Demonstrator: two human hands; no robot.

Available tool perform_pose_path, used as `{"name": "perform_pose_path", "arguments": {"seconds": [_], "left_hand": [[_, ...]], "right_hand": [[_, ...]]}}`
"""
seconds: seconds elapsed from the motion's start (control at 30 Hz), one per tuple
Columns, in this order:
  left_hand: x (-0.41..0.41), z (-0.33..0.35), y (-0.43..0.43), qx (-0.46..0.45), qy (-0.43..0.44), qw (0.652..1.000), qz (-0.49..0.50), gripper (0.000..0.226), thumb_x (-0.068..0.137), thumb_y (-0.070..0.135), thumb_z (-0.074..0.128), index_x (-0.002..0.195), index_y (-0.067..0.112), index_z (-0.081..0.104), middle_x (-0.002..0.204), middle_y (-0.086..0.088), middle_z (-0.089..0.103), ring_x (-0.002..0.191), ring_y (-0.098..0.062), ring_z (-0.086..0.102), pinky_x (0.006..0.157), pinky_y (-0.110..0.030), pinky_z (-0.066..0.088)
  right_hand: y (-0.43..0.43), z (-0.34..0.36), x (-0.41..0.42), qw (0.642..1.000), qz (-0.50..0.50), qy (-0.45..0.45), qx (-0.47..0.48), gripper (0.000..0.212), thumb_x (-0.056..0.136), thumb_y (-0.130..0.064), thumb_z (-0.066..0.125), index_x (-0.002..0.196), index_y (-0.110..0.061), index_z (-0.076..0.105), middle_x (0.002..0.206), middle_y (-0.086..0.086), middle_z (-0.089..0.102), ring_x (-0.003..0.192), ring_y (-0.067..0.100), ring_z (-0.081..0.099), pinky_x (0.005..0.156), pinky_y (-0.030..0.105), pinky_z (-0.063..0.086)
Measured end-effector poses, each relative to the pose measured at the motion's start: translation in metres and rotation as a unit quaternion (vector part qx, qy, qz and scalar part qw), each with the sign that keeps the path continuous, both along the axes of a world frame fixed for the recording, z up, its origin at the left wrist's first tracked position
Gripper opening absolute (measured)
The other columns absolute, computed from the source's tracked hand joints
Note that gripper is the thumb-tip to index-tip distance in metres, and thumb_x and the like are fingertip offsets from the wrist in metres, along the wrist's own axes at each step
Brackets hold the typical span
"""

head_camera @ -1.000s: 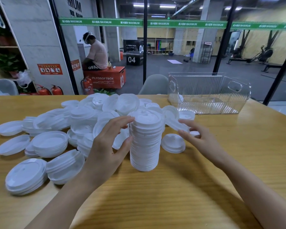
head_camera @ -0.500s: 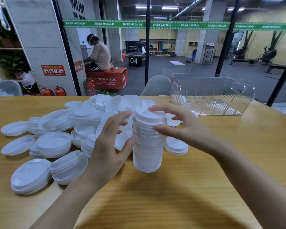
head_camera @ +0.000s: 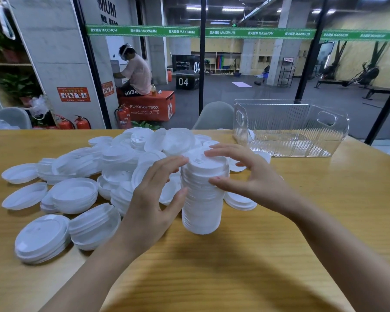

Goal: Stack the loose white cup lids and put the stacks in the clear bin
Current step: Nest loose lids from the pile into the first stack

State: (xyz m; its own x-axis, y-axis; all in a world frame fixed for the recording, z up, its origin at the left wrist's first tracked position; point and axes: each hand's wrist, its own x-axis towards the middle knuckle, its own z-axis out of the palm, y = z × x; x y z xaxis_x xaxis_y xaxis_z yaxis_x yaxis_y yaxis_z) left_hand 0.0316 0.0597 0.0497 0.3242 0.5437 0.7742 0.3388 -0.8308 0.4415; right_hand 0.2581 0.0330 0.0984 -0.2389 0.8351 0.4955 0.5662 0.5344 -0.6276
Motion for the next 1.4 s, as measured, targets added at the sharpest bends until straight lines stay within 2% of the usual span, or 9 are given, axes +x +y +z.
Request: {"name": "perform_pose_path", "arguments": {"seconds": [0.23, 0.43, 0.5, 0.6, 0.73, 0.9, 1.1, 1.27, 1.4], "left_hand": [[-0.001, -0.001, 0.0, -0.005, 0.004, 1.0, 0.003, 0.046, 0.09, 0.028, 0.057, 0.136, 0.028, 0.048, 0.133, 0.015, 0.053, 0.122, -0.011, 0.053, 0.095, -0.015, 0.042], [-0.001, 0.0, -0.001, -0.006, 0.003, 1.0, 0.002, 0.047, 0.09, 0.029, 0.057, 0.136, 0.029, 0.047, 0.133, 0.016, 0.053, 0.119, -0.008, 0.053, 0.095, -0.014, 0.042], [0.0, 0.0, -0.001, -0.007, 0.002, 1.0, 0.001, 0.047, 0.09, 0.029, 0.057, 0.136, 0.029, 0.047, 0.133, 0.016, 0.052, 0.119, -0.007, 0.053, 0.095, -0.015, 0.042], [0.0, 0.0, -0.001, -0.007, 0.002, 1.0, 0.001, 0.047, 0.091, 0.029, 0.056, 0.136, 0.03, 0.046, 0.133, 0.017, 0.052, 0.119, -0.007, 0.053, 0.095, -0.015, 0.043], [0.0, -0.001, -0.001, -0.009, 0.0, 1.0, -0.001, 0.047, 0.091, 0.03, 0.056, 0.136, 0.03, 0.047, 0.133, 0.018, 0.052, 0.119, -0.009, 0.054, 0.095, -0.017, 0.044], [0.0, 0.0, -0.001, -0.008, 0.001, 1.0, -0.001, 0.047, 0.09, 0.031, 0.056, 0.137, 0.03, 0.046, 0.133, 0.018, 0.051, 0.119, -0.007, 0.054, 0.095, -0.015, 0.043], [0.001, 0.0, -0.001, -0.009, -0.002, 1.0, -0.002, 0.047, 0.09, 0.03, 0.056, 0.136, 0.031, 0.046, 0.132, 0.019, 0.051, 0.117, -0.006, 0.054, 0.094, -0.013, 0.042], [-0.001, 0.0, 0.0, -0.004, 0.003, 1.0, 0.001, 0.047, 0.09, 0.029, 0.056, 0.136, 0.03, 0.046, 0.132, 0.017, 0.052, 0.118, -0.008, 0.054, 0.094, -0.014, 0.042], [-0.001, 0.0, 0.0, -0.002, 0.004, 1.0, 0.001, 0.047, 0.09, 0.028, 0.057, 0.136, 0.03, 0.046, 0.131, 0.017, 0.052, 0.118, -0.007, 0.054, 0.094, -0.014, 0.042]], "right_hand": [[0.0, -0.002, 0.01, 1.0, -0.019, 0.016, -0.009, 0.056, 0.079, -0.046, 0.075, 0.131, -0.035, 0.057, 0.129, -0.031, 0.055, 0.123, -0.008, 0.046, 0.093, 0.003, 0.033], [0.01, -0.042, 0.054, 0.99, -0.137, -0.004, -0.028, 0.041, 0.082, -0.048, 0.074, 0.119, -0.044, 0.057, 0.123, -0.032, 0.055, 0.118, -0.003, 0.048, 0.095, 0.016, 0.037], [0.012, -0.068, 0.067, 0.983, -0.164, -0.059, -0.06, 0.041, 0.084, -0.039, 0.075, 0.119, -0.046, 0.055, 0.122, -0.03, 0.052, 0.122, 0.009, 0.047, 0.102, 0.027, 0.038], [0.012, -0.087, 0.076, 0.956, -0.19, -0.186, -0.124, 0.049, 0.086, -0.048, 0.068, 0.131, -0.045, 0.049, 0.129, -0.023, 0.045, 0.128, 0.016, 0.037, 0.109, 0.039, 0.031], [0.016, -0.09, 0.075, 0.951, -0.199, -0.195, -0.136, 0.053, 0.086, -0.057, 0.063, 0.135, -0.048, 0.044, 0.14, -0.02, 0.045, 0.13, 0.014, 0.033, 0.109, 0.039, 0.029], [0.019, -0.091, 0.073, 0.952, -0.208, -0.195, -0.112, 0.048, 0.086, -0.058, 0.062, 0.131, -0.046, 0.05, 0.131, -0.024, 0.051, 0.123, 0.011, 0.039, 0.103, 0.036, 0.031], [0.014, -0.084, 0.073, 0.974, -0.197, -0.053, -0.097, 0.035, 0.084, -0.064, 0.06, 0.114, -0.049, 0.059, 0.117, -0.029, 0.058, 0.118, 0.01, 0.049, 0.105, 0.038, 0.038], [0.0, -0.055, 0.058, 0.981, -0.171, 0.077, -0.056, 0.024, 0.087, -0.052, 0.065, 0.108, -0.04, 0.066, 0.111, -0.02, 0.065, 0.112, 0.005, 0.054, 0.086, 0.02, 0.039], [-0.004, -0.029, 0.042, 0.979, -0.158, 0.13, -0.005, 0.024, 0.083, -0.048, 0.059, 0.105, -0.04, 0.066, 0.105, -0.023, 0.067, 0.107, 0.003, 0.058, 0.085, 0.026, 0.041]]}}
